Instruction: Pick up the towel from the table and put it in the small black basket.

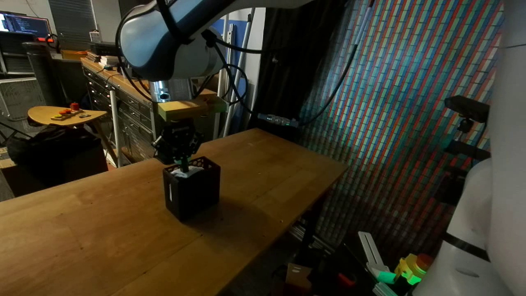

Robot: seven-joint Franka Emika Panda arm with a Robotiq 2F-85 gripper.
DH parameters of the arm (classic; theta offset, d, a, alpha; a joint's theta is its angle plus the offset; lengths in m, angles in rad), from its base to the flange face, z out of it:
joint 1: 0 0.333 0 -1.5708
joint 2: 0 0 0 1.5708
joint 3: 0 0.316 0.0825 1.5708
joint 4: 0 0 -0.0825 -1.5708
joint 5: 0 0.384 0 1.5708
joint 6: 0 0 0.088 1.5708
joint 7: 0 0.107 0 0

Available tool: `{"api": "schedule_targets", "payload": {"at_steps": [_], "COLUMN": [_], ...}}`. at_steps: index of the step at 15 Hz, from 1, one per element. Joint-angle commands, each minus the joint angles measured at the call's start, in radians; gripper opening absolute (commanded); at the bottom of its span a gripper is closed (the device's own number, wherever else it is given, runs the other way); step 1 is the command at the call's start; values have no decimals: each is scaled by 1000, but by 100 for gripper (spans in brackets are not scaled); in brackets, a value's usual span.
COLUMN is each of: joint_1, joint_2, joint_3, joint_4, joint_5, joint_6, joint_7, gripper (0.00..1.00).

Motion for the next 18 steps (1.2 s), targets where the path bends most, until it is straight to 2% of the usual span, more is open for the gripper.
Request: {"api": "schedule_targets", "payload": {"at_steps": [1,18], "joint_1": [-7,-30], "joint_2": [-13,59], "joint_3": [-1,4], "joint_4": [-7,9], "joint_5": [-42,-13], "joint_6": [22,80], "joint_7": [-17,-52], "gripper": [0,0]}}
